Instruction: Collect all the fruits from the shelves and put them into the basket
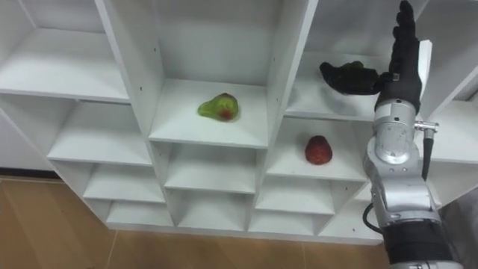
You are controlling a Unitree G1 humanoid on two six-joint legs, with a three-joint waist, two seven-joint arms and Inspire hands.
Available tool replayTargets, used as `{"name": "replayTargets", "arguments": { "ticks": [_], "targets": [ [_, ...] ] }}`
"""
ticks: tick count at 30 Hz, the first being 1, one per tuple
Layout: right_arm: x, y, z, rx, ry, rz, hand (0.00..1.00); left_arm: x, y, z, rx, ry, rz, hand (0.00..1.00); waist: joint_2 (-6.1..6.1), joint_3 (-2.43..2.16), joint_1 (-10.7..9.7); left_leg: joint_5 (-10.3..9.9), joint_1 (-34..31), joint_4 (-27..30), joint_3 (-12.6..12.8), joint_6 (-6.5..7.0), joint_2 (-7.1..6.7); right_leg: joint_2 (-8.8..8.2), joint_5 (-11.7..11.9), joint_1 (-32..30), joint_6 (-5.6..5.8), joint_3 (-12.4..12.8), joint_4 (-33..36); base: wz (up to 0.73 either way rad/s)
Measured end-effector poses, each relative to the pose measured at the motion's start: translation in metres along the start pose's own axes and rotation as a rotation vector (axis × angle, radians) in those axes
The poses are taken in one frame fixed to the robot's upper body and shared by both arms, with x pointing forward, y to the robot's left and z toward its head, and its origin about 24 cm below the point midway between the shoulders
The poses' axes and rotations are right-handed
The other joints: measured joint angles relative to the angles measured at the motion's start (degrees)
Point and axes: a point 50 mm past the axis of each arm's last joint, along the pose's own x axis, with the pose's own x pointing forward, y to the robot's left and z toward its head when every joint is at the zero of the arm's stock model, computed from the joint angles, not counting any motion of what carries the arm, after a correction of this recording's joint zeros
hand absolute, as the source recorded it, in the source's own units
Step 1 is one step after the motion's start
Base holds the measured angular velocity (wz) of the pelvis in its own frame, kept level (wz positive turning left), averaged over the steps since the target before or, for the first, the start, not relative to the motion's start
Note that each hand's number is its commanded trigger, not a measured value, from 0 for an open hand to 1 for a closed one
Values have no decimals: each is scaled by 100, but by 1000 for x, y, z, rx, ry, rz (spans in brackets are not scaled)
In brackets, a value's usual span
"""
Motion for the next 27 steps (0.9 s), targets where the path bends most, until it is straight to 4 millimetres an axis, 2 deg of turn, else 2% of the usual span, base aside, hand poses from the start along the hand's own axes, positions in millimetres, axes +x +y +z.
{"name": "replayTargets", "arguments": {
  "ticks": [5,13,18,27],
  "targets": [
    [4,-1,-9,3,56,9,0,0,4,-1,-27,5,15,100,-66,44,5,29,-20,1,-95,-1,-12,-21,0,12,0,-96,3,9],
    [8,-10,-16,-44,94,-4,0,0,8,0,-33,1,21,100,-98,62,52,36,-64,3,-135,-1,-20,-33,0,-5,0,-195,1,4],
    [9,-23,-46,-116,251,-27,0,1,10,-1,-29,15,26,100,-113,66,135,36,-102,3,-116,-1,-22,-32,0,-28,0,-200,1,0],
    [10,-24,-47,-122,260,-14,0,1,11,-4,-28,39,26,100,-112,67,129,39,-122,3,-112,-5,-21,-30,0,-55,0,-205,2,0]
  ]
}}
